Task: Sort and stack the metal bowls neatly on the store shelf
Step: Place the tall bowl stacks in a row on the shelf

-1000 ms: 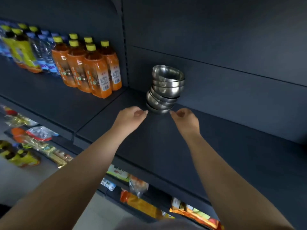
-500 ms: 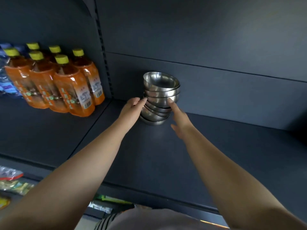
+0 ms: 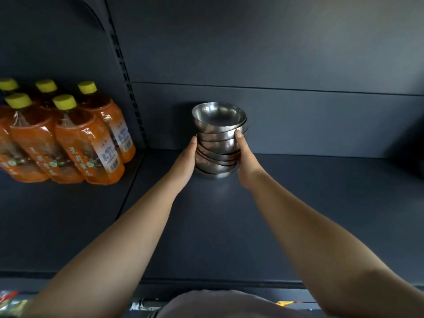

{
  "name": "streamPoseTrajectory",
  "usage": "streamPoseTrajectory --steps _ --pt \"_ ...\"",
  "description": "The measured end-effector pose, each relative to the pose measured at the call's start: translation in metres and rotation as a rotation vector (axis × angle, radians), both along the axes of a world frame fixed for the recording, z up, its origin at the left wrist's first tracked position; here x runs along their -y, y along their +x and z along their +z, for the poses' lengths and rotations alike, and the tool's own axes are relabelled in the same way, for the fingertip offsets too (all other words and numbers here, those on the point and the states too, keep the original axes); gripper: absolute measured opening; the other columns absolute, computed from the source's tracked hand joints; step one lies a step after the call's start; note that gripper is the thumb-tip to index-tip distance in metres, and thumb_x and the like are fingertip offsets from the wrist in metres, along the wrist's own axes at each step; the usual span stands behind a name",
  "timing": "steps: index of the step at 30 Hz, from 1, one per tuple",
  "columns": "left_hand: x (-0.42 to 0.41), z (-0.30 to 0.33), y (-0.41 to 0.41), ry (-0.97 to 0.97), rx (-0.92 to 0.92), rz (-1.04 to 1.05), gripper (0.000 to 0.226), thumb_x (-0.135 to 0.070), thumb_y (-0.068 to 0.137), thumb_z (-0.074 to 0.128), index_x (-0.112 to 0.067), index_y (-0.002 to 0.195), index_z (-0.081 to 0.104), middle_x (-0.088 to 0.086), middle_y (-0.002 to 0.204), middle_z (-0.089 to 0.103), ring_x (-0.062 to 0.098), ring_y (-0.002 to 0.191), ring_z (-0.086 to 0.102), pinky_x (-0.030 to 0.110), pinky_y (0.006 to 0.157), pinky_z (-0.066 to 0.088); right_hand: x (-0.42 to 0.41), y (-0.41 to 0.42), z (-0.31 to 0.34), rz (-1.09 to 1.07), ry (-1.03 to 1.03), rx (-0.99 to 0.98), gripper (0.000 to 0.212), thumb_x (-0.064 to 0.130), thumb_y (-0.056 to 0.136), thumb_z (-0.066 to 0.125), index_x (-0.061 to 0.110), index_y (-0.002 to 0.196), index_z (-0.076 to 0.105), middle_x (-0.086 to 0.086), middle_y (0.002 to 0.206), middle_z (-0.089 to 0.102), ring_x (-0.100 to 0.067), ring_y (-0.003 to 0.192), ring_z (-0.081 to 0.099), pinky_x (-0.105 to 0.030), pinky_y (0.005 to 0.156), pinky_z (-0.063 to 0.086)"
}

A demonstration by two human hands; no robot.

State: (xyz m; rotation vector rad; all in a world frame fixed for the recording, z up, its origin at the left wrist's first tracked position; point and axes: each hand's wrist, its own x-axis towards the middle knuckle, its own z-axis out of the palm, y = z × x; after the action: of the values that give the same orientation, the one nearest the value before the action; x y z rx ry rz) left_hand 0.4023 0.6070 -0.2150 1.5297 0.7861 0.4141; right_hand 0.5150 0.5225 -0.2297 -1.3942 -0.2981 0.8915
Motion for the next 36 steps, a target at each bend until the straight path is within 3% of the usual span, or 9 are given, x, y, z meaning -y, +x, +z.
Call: streamPoseTrajectory --steps 3,8,11,13,19,24,27,31,36 --pt "-0.005 -0.008 -0.004 -0.091 0.024 -0.014 0.055 -0.048 0.099 0.014 -0.022 0.147 0.024 -0.005 0.153 0.026 0.009 0.139 0.024 0.025 0.105 0.016 0.0 -0.006 0.005 -0.02 -0.044 0.018 0.081 0.065 0.079 0.055 0.018 0.143 0.037 0.006 0.141 0.045 -0.008 0.126 0.041 -0.028 0.104 0.025" --pt "-0.009 -0.023 -0.008 -0.115 -0.023 -0.03 0.063 -0.057 0.095 0.011 -0.024 0.148 0.02 -0.006 0.155 0.019 0.01 0.142 0.016 0.029 0.113 0.007 -0.001 -0.007 0.004 -0.052 -0.08 0.06 0.074 0.056 0.084 0.056 0.017 0.143 0.034 0.003 0.142 0.045 -0.011 0.125 0.042 -0.026 0.101 0.027" --pt "-0.006 -0.023 -0.007 -0.149 -0.018 -0.036 0.062 -0.055 0.096 0.007 -0.023 0.148 0.02 -0.008 0.154 0.02 0.008 0.142 0.014 0.031 0.114 0.006 -0.003 -0.01 0.005 -0.058 -0.081 0.11 0.085 0.06 0.079 0.06 0.017 0.146 0.028 0.002 0.144 0.044 -0.014 0.13 0.041 -0.03 0.108 0.028" --pt "-0.003 -0.021 -0.007 -0.161 -0.011 -0.032 0.061 -0.054 0.096 0.008 -0.024 0.147 0.021 -0.008 0.153 0.022 0.008 0.141 0.016 0.03 0.113 0.008 -0.005 -0.013 0.004 -0.046 -0.085 0.14 0.102 0.071 0.067 0.062 0.021 0.148 0.026 0.002 0.145 0.043 -0.018 0.134 0.039 -0.038 0.114 0.026" --pt "-0.003 -0.019 -0.008 -0.19 0.003 -0.025 0.06 -0.053 0.096 0.005 -0.026 0.147 0.02 -0.007 0.153 0.025 0.009 0.142 0.017 0.034 0.114 0.01 -0.007 -0.015 0.005 -0.037 -0.113 0.291 0.12 0.08 0.045 0.06 0.019 0.144 0.029 0.0 0.141 0.047 -0.019 0.13 0.044 -0.041 0.112 0.032" --pt "-0.021 -0.023 -0.005 -0.301 -0.038 -0.043 0.08 -0.072 0.084 -0.004 -0.031 0.147 0.022 -0.014 0.154 0.02 0.009 0.144 0.008 0.047 0.113 0.005 -0.005 -0.014 0.01 -0.011 -0.188 0.324 0.093 0.067 0.075 0.059 0.012 0.144 0.029 -0.004 0.143 0.045 -0.022 0.133 0.041 -0.039 0.112 0.03" --pt "-0.025 -0.018 -0.003 -0.303 0.037 0.002 0.075 -0.07 0.086 -0.003 -0.033 0.148 0.017 -0.014 0.156 0.013 0.01 0.144 0.007 0.05 0.113 0.003 -0.001 -0.012 0.013 -0.006 -0.195 0.341 0.083 0.061 0.081 0.056 0.013 0.144 0.031 -0.002 0.142 0.045 -0.021 0.133 0.04 -0.034 0.11 0.03" --pt "-0.027 -0.009 0.002 -0.281 0.146 0.025 0.073 -0.066 0.088 -0.004 -0.033 0.145 0.028 -0.013 0.154 0.02 0.009 0.143 0.011 0.044 0.113 0.001 0.003 -0.009 0.021 -0.036 -0.141 0.246 0.084 0.059 0.087 0.049 0.02 0.152 0.013 0.003 0.154 0.026 -0.017 0.143 0.023 -0.035 0.116 0.016" --pt "-0.023 0.003 0.007 -0.253 0.22 0.0 0.067 -0.061 0.092 0.003 -0.03 0.14 0.037 -0.013 0.14 0.042 0.001 0.128 0.031 0.026 0.098 0.016 -0.005 -0.008 0.033 -0.037 -0.15 0.276 0.076 0.065 0.085 0.046 0.023 0.146 0.032 0.004 0.147 0.041 -0.014 0.136 0.036 -0.032 0.112 0.026"
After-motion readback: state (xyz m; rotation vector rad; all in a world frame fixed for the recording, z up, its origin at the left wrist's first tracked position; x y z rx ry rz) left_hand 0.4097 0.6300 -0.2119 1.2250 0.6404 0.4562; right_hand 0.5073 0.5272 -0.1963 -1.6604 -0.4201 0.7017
